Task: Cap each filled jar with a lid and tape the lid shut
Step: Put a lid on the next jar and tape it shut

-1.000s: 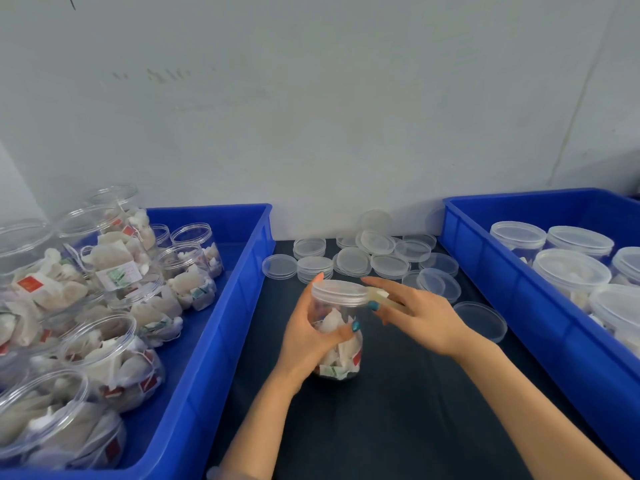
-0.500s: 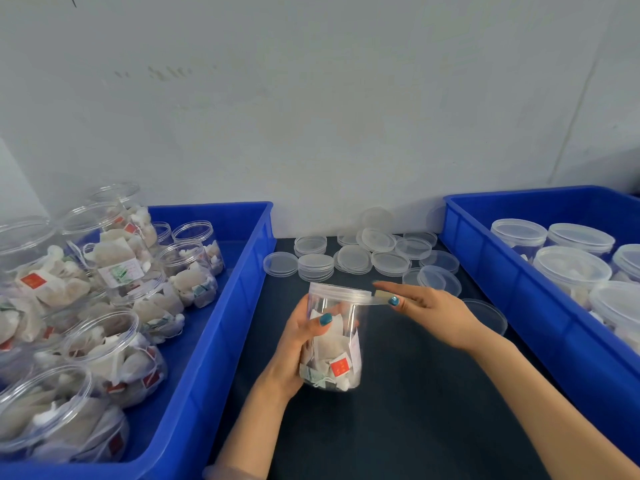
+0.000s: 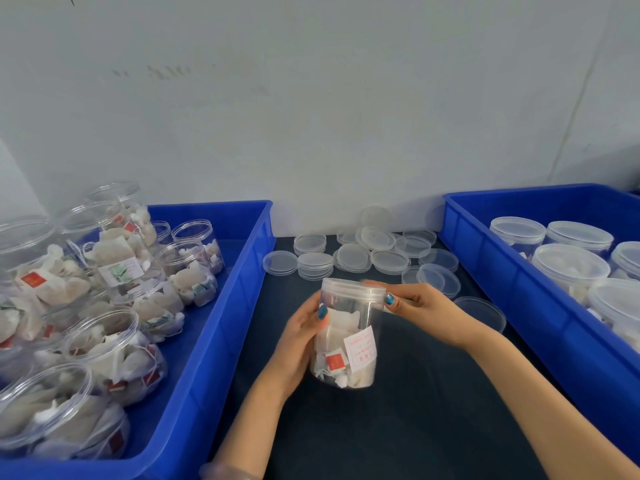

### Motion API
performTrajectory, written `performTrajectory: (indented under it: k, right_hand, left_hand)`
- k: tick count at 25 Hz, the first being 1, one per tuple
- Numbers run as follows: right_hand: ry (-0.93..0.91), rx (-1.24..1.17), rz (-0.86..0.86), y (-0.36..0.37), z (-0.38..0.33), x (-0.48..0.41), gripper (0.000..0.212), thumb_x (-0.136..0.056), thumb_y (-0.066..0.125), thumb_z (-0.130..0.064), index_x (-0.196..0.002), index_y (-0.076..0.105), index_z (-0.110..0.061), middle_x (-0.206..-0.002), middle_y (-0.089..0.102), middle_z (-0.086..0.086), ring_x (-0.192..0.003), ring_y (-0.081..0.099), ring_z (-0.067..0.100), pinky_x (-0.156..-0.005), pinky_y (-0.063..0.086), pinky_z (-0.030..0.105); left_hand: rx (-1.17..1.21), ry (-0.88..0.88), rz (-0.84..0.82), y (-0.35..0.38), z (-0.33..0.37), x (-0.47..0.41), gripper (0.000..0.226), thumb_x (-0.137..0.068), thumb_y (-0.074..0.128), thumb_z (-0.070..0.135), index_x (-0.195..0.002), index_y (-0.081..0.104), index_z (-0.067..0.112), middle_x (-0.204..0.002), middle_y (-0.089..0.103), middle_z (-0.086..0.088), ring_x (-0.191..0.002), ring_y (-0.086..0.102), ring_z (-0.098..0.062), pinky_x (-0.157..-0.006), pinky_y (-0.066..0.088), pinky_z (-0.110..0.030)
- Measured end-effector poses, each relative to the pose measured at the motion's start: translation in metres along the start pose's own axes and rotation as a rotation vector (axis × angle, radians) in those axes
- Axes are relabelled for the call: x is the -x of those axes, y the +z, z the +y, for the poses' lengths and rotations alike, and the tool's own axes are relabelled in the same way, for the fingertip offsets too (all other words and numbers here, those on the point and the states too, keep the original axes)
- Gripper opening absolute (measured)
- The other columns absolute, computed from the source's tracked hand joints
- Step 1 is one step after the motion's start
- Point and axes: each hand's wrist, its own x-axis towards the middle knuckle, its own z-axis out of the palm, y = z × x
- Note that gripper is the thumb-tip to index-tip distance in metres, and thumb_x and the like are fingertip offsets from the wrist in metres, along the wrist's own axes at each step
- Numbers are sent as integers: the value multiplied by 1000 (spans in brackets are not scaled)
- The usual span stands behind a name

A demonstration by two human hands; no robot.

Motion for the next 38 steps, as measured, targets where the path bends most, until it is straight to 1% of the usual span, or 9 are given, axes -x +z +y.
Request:
performTrajectory:
  k: [4, 9, 13, 18, 21, 26, 31, 34, 38]
  right_hand:
    - [96, 325, 178, 5, 1, 3, 53, -70, 32, -88, -122, 34, -80, -105, 69, -29, -101, 64, 1, -87, 54, 31]
    - [5, 562, 237, 15, -5, 1, 69, -79, 22, -81, -144, 30, -59, -74, 62, -15, -76, 60, 6, -63, 45, 23]
    - [-61, 559, 129, 12, -1, 9, 52, -99, 20, -59, -150, 17, -55, -110, 66, -11, -101, 61, 14, -84, 48, 38]
    - [-180, 822, 253, 1, 9, 12, 59, -95, 20, -63, -150, 29, -44, -108, 66, -16, -76, 49, 3, -51, 27, 20]
    - [-131, 820, 307, -1, 18, 9, 77, -81, 10, -81, -145, 34, -46, -124, 64, -13, -92, 61, 11, -56, 28, 22]
    - [-113, 734, 236, 0, 21, -1, 70, -79, 11, -81, -145, 21, -61, -127, 59, -15, -96, 57, 9, -59, 32, 22]
    - [-203, 657, 166, 8, 16, -2, 50, -86, 16, -75, -136, 14, -69, -97, 57, -14, -81, 52, 8, -59, 41, 27]
    - [-249, 663, 188, 11, 14, 3, 54, -89, 20, -73, -141, 27, -61, -94, 56, -19, -76, 49, 6, -56, 40, 26]
    - [-294, 735, 293, 14, 6, 5, 54, -93, 25, -65, -133, 57, -46, -87, 63, -12, -69, 42, 5, -48, 25, 19]
  left_hand:
    - [-243, 256, 217, 6, 3, -4, 46, -81, 76, 39, -124, 61, 36, -121, 67, 21, -117, 60, 0, -87, 49, -11]
    - [-614, 175, 248, 26, 6, -7, 113, -49, 81, 71, -145, 34, 32, -137, 51, 20, -126, 48, 1, -100, 46, -25]
    - [-683, 166, 360, 25, 12, -13, 93, -42, 82, 71, -124, 46, 43, -117, 59, 25, -111, 56, 4, -89, 50, -23]
    - [-567, 117, 224, 8, 12, -16, 82, -44, 88, 55, -117, 51, 47, -108, 61, 35, -105, 54, 16, -82, 46, -14]
    - [-527, 117, 173, 4, 12, -14, 87, -43, 90, 58, -121, 53, 43, -111, 60, 37, -107, 54, 16, -80, 48, -11]
    - [-462, 128, 42, -3, 16, -14, 79, -56, 89, 40, -126, 52, 40, -115, 61, 37, -111, 54, 15, -80, 46, -4]
    - [-470, 76, -169, -8, 20, -10, 86, -70, 89, 24, -142, 43, 34, -131, 60, 21, -126, 53, -1, -92, 50, -18]
    - [-649, 32, -250, -6, 41, -8, 91, -61, 84, 48, -140, 43, 34, -136, 53, 20, -127, 50, -1, -100, 49, -25]
    - [-1353, 39, -139, 27, 62, -14, 110, -47, 61, 91, -139, 39, 33, -135, 45, 17, -122, 47, -6, -94, 43, -30]
